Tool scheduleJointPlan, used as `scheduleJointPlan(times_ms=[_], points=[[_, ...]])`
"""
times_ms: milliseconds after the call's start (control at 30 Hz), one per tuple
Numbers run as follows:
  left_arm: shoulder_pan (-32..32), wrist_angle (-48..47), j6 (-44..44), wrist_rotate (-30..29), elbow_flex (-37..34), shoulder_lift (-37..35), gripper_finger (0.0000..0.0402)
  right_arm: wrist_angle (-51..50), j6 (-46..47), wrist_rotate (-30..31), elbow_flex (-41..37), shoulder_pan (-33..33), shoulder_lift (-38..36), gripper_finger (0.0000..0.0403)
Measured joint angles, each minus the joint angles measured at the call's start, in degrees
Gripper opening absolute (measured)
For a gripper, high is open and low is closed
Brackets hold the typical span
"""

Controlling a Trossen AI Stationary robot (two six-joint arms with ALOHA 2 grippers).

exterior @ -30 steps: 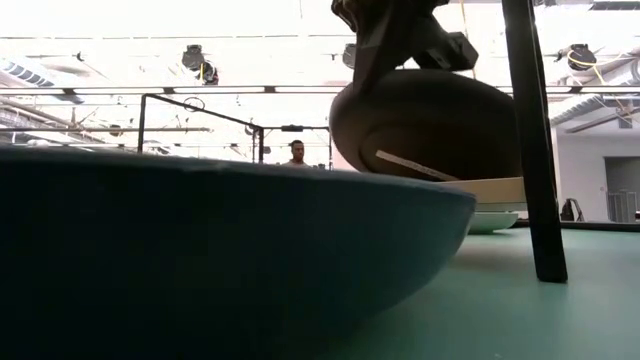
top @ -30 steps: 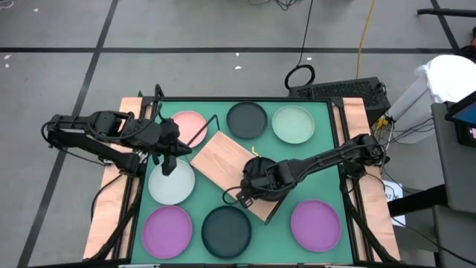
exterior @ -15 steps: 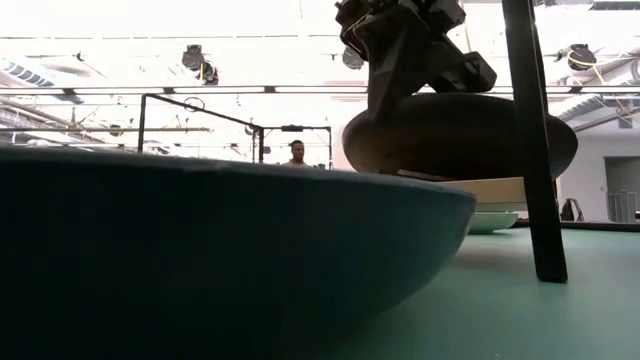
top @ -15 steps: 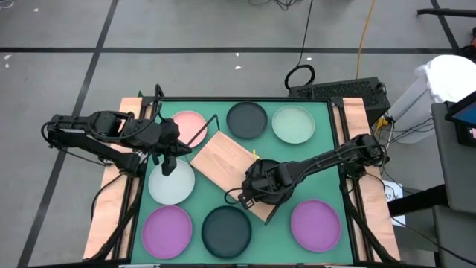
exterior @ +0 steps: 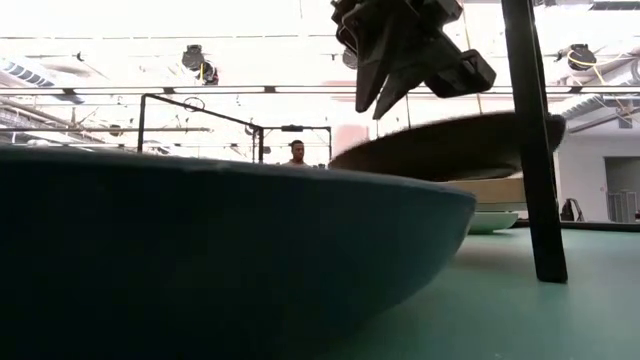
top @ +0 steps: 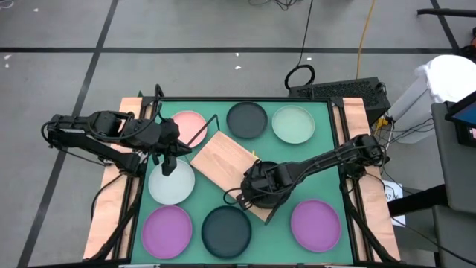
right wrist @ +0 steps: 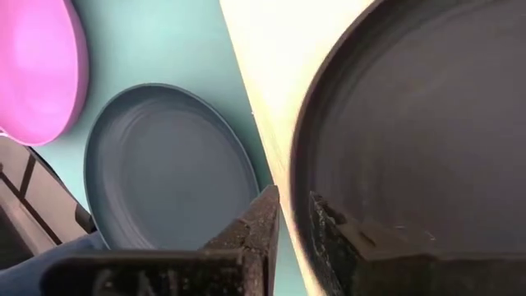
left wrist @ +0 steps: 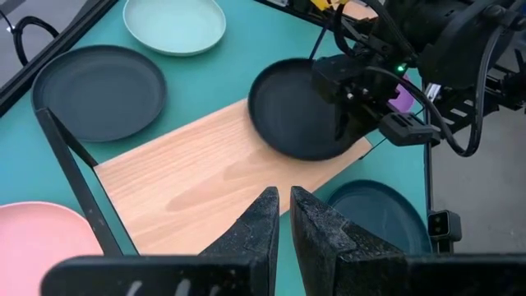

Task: Place and stack plates onto a shelf
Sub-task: Put the black plate on the shelf

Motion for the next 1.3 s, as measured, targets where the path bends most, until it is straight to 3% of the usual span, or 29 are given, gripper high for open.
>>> scheduleJointPlan(times_ms=[533, 767, 1067, 1300], points=[[0.0, 0.0, 0.0, -0.6, 0.0, 0.0, 0.004, 3.0, 7.1, 1.2, 0.0, -1.8, -0.2, 0.0048], [0.0, 0.0, 0.0, -0.9, 0.0, 0.0, 0.004, 1.4, 3.4, 5.0, 0.0, -6.2, -0.2, 0.0004], [0.0, 0.0, -0.3, -0.9, 0.0, 0.0, 0.004, -8.0, -0.5, 4.8, 0.0, -7.5, 0.0, 0.0001], [0.0, 0.0, -0.2, -0.9, 0.0, 0.0, 0.004, -8.6, -0.1, 4.9, -1.4, -7.0, 0.0, 0.0]])
